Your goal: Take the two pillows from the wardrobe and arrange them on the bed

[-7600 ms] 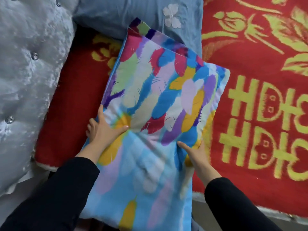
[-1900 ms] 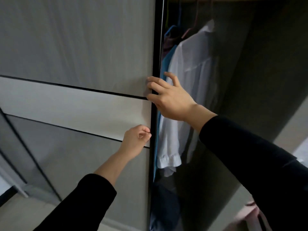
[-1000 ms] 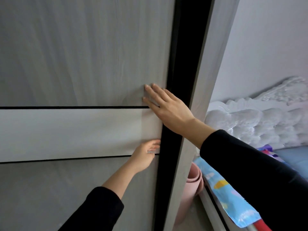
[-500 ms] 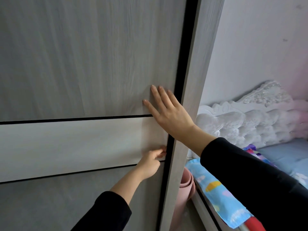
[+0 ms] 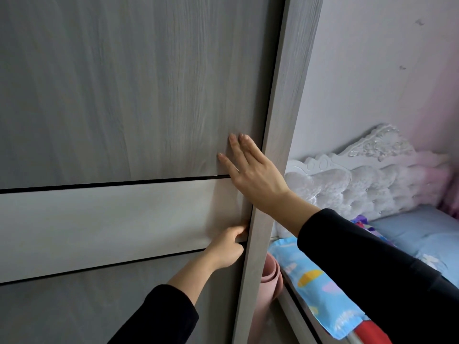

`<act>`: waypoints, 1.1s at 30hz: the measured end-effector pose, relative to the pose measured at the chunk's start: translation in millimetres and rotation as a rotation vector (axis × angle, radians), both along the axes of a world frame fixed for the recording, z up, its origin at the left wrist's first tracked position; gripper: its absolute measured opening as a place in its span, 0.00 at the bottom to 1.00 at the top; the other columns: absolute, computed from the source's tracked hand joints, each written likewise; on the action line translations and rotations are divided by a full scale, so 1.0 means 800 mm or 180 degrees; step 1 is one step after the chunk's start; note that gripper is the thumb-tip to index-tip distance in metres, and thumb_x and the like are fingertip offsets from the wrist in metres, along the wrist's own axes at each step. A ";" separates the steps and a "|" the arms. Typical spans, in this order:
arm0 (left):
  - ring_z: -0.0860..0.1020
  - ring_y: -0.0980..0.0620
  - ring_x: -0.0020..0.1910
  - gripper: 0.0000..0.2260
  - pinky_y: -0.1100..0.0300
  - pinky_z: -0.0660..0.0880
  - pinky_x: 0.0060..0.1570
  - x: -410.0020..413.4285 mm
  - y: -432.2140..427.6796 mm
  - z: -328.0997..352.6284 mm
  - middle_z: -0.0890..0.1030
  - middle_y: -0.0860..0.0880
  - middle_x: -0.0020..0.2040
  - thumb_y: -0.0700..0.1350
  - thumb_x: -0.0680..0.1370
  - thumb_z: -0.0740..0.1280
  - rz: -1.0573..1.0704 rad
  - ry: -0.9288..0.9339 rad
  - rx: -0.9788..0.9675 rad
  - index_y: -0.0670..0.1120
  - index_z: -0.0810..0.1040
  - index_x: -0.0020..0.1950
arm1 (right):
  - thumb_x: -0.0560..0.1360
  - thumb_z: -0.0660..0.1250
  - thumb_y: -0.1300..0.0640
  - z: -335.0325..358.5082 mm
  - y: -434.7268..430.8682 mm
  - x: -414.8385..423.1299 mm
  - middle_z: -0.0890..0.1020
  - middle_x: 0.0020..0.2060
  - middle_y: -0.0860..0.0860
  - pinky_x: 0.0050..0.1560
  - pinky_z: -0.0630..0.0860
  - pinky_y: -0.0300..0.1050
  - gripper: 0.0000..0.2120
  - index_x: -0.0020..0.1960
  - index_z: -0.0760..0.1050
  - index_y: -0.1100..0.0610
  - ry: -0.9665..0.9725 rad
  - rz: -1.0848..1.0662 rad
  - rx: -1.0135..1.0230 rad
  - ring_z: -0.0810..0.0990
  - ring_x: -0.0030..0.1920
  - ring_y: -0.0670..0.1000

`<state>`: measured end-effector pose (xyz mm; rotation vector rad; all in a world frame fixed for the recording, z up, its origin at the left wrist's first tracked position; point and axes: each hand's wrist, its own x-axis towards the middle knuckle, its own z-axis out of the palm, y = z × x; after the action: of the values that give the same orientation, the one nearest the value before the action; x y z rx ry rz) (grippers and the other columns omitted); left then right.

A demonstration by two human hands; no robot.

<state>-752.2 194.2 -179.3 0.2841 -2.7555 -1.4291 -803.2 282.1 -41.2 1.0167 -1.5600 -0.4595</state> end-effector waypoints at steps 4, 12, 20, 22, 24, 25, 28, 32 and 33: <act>0.74 0.46 0.59 0.21 0.50 0.75 0.56 0.028 -0.017 0.031 0.74 0.48 0.62 0.36 0.70 0.60 0.0624 0.1467 -0.1558 0.50 0.73 0.61 | 0.75 0.64 0.57 0.000 0.002 -0.004 0.70 0.68 0.65 0.71 0.63 0.57 0.22 0.69 0.69 0.57 -0.0659 0.0213 -0.0173 0.70 0.67 0.64; 0.47 0.40 0.75 0.52 0.48 0.41 0.74 0.096 -0.158 0.069 0.49 0.36 0.76 0.66 0.63 0.69 0.1762 0.1947 -0.3636 0.40 0.49 0.75 | 0.71 0.68 0.40 -0.005 -0.053 0.013 0.56 0.73 0.68 0.73 0.52 0.58 0.43 0.75 0.53 0.61 -0.1760 0.0589 -0.0869 0.53 0.74 0.67; 0.42 0.37 0.74 0.57 0.40 0.47 0.70 0.078 -0.152 0.068 0.44 0.34 0.74 0.71 0.61 0.66 0.1829 0.1692 -0.3806 0.39 0.44 0.74 | 0.71 0.64 0.36 -0.012 -0.063 0.002 0.56 0.73 0.69 0.73 0.55 0.60 0.44 0.75 0.53 0.61 -0.1629 0.0315 -0.0818 0.54 0.73 0.68; 0.43 0.37 0.74 0.57 0.40 0.48 0.69 0.077 -0.152 0.070 0.45 0.34 0.74 0.71 0.61 0.66 0.1783 0.1688 -0.3804 0.39 0.44 0.74 | 0.71 0.63 0.37 -0.012 -0.062 0.004 0.55 0.73 0.69 0.73 0.54 0.60 0.43 0.75 0.52 0.61 -0.1667 0.0270 -0.0811 0.53 0.74 0.67; 0.43 0.37 0.74 0.57 0.41 0.49 0.70 0.078 -0.152 0.068 0.45 0.35 0.74 0.70 0.61 0.67 0.1776 0.1708 -0.3839 0.38 0.45 0.74 | 0.72 0.63 0.37 -0.011 -0.061 0.007 0.53 0.74 0.69 0.73 0.53 0.60 0.44 0.76 0.50 0.60 -0.1725 0.0230 -0.0815 0.51 0.74 0.67; 0.42 0.36 0.74 0.57 0.41 0.49 0.70 0.077 -0.152 0.068 0.44 0.35 0.74 0.70 0.61 0.67 0.1770 0.1762 -0.3837 0.38 0.45 0.74 | 0.72 0.63 0.37 -0.011 -0.060 0.007 0.53 0.74 0.68 0.74 0.53 0.59 0.44 0.76 0.49 0.60 -0.1756 0.0229 -0.0817 0.51 0.74 0.66; 0.42 0.37 0.75 0.56 0.43 0.49 0.71 0.083 -0.151 0.072 0.47 0.35 0.74 0.69 0.61 0.68 0.1729 0.1813 -0.3893 0.39 0.47 0.74 | 0.72 0.63 0.36 -0.010 -0.059 0.015 0.51 0.75 0.66 0.74 0.52 0.57 0.44 0.76 0.48 0.58 -0.1888 0.0152 -0.0886 0.48 0.75 0.64; 0.38 0.45 0.76 0.43 0.51 0.40 0.74 0.116 -0.182 0.079 0.47 0.40 0.76 0.60 0.70 0.66 0.1275 0.2161 -0.3818 0.43 0.47 0.75 | 0.73 0.67 0.43 -0.017 -0.069 0.040 0.53 0.76 0.63 0.74 0.54 0.57 0.40 0.76 0.51 0.57 -0.2103 0.0267 -0.1319 0.50 0.76 0.61; 0.39 0.47 0.76 0.40 0.52 0.38 0.73 0.128 -0.197 0.082 0.47 0.41 0.76 0.58 0.72 0.64 0.1242 0.2201 -0.3752 0.44 0.47 0.75 | 0.73 0.67 0.45 -0.021 -0.078 0.049 0.55 0.75 0.62 0.73 0.56 0.58 0.39 0.76 0.53 0.57 -0.2184 0.0340 -0.1478 0.52 0.75 0.61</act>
<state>-650.0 36.6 -113.4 0.1884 -2.2491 0.2606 -763.8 219.7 -57.7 0.9238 -2.0679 0.3654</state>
